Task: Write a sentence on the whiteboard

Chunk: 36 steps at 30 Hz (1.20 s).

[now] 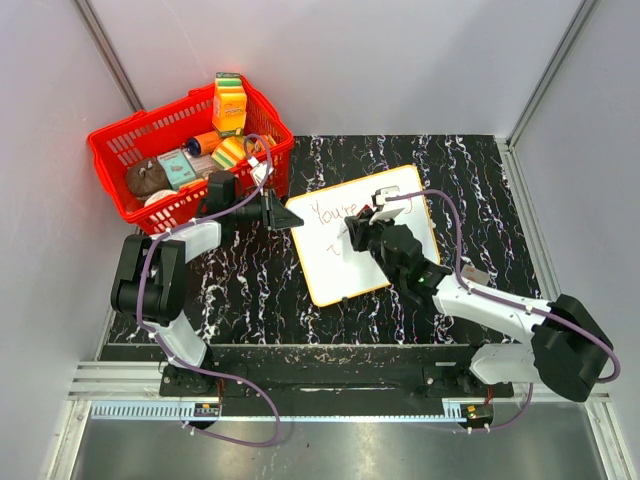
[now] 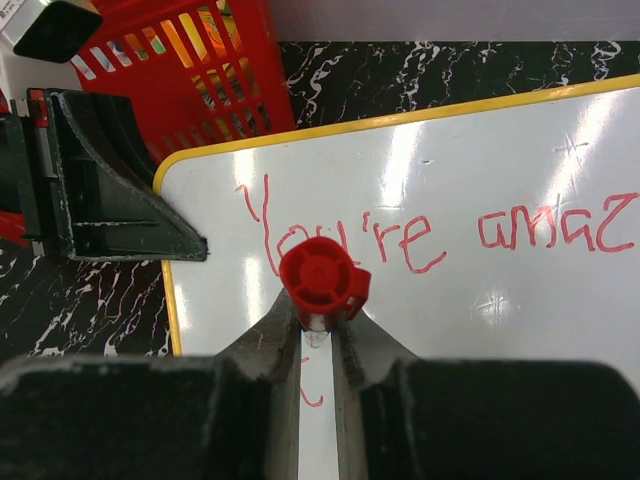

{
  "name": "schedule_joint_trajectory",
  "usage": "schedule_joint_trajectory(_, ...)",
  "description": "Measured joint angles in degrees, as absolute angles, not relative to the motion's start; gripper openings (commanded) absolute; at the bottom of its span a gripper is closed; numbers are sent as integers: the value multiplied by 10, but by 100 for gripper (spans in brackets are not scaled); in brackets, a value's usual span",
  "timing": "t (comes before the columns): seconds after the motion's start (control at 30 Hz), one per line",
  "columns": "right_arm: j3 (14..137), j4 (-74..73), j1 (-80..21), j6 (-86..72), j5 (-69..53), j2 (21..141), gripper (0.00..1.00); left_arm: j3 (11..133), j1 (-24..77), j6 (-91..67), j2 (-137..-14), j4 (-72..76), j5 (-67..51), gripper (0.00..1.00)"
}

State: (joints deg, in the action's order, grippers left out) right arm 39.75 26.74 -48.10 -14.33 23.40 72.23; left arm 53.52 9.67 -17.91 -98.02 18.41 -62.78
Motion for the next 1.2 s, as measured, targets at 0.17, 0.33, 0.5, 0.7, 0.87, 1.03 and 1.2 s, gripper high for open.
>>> schedule_joint_trajectory(0.17, 399, 267, -475, -143, 233, 733, 0, 535, 97, -179, -980, 184, -628, 0)
schedule_joint_trajectory(0.33, 399, 267, -475, -144, 233, 734, 0, 535, 97, -179, -980, 184, -628, 0)
schedule_joint_trajectory(0.5, 399, 267, -474, -147, 230, 741, 0, 535, 97, -179, -980, 184, -628, 0)
schedule_joint_trajectory(0.7, 396, 266, -474, -152, 230, 743, 0, 535, 97, -179, -980, 184, -628, 0)
schedule_joint_trajectory(0.87, 389, 266, -474, -158, 229, 742, 0, 535, 97, -179, -980, 183, -627, 0)
schedule_joint_trajectory(1.03, 376, 267, -474, -165, 228, 734, 0, 535, 97, -179, -980, 182, -627, 0)
schedule_joint_trajectory(1.2, 364, 267, -475, -170, 228, 725, 0, 535, 97, -178, -980, 182, -627, 0)
